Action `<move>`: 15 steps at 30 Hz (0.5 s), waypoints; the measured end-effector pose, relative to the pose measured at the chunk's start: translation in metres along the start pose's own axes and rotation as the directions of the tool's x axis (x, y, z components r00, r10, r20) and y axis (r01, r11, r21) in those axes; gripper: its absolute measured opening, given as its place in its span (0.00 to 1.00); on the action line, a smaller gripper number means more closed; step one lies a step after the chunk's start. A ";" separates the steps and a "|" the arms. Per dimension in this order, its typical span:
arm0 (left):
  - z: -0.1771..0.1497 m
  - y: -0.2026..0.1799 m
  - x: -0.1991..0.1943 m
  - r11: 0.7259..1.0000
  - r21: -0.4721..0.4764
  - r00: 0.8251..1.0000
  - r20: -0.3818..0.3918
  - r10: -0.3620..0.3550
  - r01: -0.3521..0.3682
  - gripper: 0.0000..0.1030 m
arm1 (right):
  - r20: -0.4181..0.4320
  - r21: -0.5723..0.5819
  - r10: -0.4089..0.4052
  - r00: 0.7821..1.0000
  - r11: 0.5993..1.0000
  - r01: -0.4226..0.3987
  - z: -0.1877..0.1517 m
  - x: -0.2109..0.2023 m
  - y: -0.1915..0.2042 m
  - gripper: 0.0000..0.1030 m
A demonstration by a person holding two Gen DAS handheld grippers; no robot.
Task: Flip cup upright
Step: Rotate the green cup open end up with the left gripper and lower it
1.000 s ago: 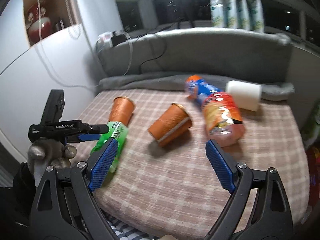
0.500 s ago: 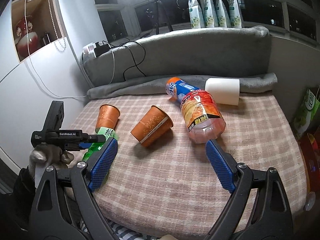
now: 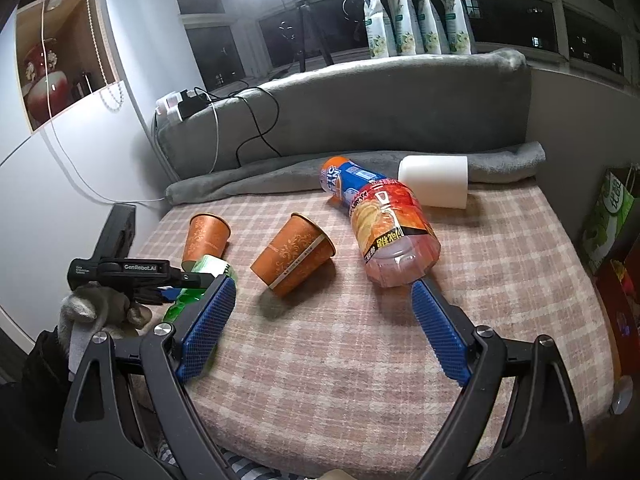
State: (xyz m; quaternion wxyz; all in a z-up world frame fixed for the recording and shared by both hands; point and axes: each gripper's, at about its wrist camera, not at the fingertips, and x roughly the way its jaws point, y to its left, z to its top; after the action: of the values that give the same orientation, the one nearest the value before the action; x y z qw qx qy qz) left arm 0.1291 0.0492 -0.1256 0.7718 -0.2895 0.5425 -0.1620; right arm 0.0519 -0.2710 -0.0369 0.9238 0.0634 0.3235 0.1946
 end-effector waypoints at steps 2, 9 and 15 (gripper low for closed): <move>-0.002 -0.007 0.001 0.999 0.034 1.000 0.022 0.015 -0.015 0.57 | 0.001 -0.001 -0.005 1.000 1.000 0.005 0.000 -0.001 -0.001 0.89; -0.005 -0.021 -0.002 0.996 0.085 0.997 0.066 0.036 -0.042 0.57 | 0.004 0.005 -0.024 1.000 1.000 0.024 -0.003 -0.002 -0.007 0.89; -0.013 -0.038 -0.020 0.986 0.148 0.987 0.153 0.051 -0.074 0.55 | -0.004 0.021 -0.024 1.000 0.999 0.024 -0.005 0.002 -0.012 0.89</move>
State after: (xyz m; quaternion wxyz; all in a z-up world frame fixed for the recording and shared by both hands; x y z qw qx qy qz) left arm 0.1124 0.0278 -0.0899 0.8348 -0.2237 0.4781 -0.1567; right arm 0.0544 -0.2815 -0.0445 0.9248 0.0690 0.3280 0.1800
